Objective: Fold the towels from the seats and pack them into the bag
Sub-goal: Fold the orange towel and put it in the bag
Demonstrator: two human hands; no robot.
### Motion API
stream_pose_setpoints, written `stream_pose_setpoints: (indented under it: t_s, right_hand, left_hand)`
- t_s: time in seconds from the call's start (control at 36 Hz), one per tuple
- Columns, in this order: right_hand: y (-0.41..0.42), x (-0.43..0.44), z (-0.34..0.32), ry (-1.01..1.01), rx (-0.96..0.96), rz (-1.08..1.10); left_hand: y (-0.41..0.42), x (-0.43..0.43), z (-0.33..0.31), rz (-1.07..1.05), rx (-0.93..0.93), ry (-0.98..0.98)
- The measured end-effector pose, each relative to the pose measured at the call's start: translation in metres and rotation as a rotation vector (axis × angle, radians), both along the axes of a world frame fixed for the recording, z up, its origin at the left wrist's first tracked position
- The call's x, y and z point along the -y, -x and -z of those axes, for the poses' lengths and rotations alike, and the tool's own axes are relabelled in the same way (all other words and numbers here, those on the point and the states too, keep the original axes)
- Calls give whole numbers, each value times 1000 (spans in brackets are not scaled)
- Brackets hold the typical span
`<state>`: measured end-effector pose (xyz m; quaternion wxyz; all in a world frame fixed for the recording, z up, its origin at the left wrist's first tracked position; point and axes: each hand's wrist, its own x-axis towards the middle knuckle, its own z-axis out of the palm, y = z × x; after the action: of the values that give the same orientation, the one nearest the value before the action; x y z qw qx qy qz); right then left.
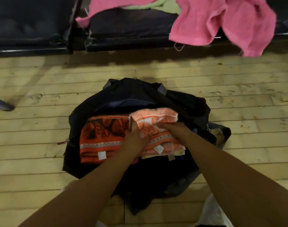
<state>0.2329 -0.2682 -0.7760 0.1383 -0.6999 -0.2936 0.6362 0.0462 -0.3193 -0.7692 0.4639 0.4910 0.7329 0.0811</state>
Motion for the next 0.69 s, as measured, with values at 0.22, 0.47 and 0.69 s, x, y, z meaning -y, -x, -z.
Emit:
stream_pose_setpoints:
  t_s: [0.22, 0.47, 0.69]
  right_hand:
    - [-14, 6, 2, 239, -320, 30]
    - [-35, 13, 16, -79, -142, 33]
    - [-40, 22, 12, -135, -63, 165]
  left_hand:
    - [1, 2, 2, 4, 70, -63]
    - [-4, 10, -6, 46, 139, -86]
    - [-25, 29, 3, 393, 192, 187]
